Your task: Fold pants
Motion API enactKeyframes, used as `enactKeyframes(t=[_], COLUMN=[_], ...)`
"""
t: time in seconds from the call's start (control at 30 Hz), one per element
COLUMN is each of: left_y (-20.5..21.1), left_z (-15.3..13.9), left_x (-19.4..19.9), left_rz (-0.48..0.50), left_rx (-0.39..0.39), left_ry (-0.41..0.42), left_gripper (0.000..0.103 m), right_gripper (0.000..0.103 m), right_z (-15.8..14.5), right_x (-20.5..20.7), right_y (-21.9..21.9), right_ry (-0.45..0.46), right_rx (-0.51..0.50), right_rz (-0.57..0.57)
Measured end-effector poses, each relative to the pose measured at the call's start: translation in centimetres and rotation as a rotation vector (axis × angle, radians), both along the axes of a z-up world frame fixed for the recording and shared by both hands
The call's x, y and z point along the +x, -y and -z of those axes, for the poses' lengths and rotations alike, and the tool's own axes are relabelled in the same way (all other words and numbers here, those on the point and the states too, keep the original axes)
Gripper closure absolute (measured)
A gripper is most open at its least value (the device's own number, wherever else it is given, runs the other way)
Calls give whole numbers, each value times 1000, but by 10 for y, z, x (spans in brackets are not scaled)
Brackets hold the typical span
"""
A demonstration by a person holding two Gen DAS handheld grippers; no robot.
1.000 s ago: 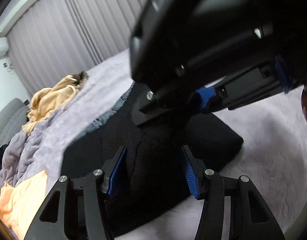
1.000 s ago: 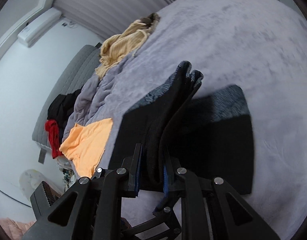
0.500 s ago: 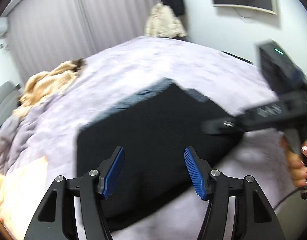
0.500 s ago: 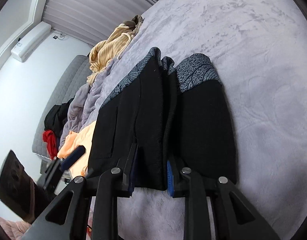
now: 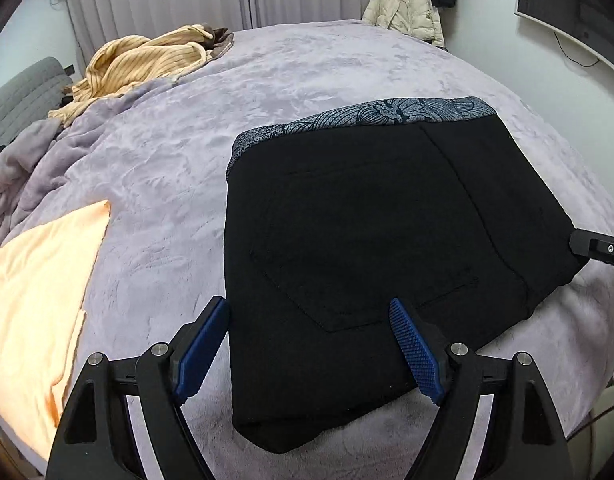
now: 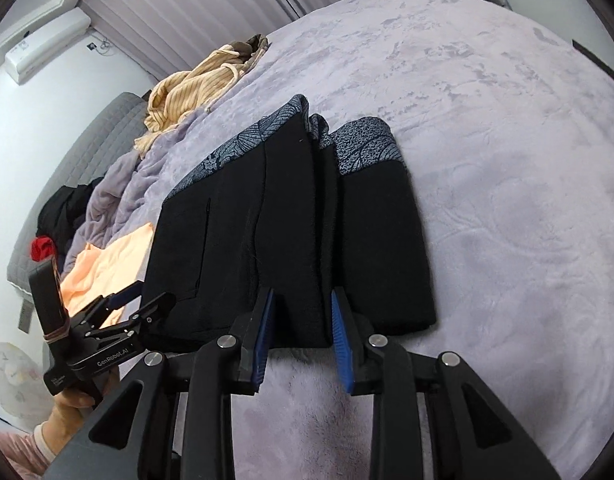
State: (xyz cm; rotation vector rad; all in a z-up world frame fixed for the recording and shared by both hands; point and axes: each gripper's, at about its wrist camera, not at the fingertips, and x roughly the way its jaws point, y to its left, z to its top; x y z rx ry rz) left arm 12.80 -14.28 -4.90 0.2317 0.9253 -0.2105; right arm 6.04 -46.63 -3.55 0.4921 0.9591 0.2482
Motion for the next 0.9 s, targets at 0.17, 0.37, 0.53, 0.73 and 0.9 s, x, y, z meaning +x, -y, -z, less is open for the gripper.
enactKeyframes(t=[0.17, 0.37, 0.53, 0.73, 0.9], left_y=[6, 4, -12, -31, -12], left_z=[3, -2, -29, -9, 8], left_x=[-13, -10, 27, 105, 90], left_rz=[0, -1, -62, -181, -117], left_rx=[4, -1, -13, -54, 61], left_ry=[19, 26, 57, -49, -10], left_gripper=[20, 20, 20, 20, 20], right_gripper=[72, 71, 71, 71, 71], right_z=[-23, -38, -13, -9, -8], right_x=[-14, -3, 9, 8, 6], right_y=[7, -10, -29, -41, -53], right_ry=[30, 71, 21, 20, 18], right_rx=[-46, -37, -56, -161, -243], right_rz=[88, 50, 8, -41, -47])
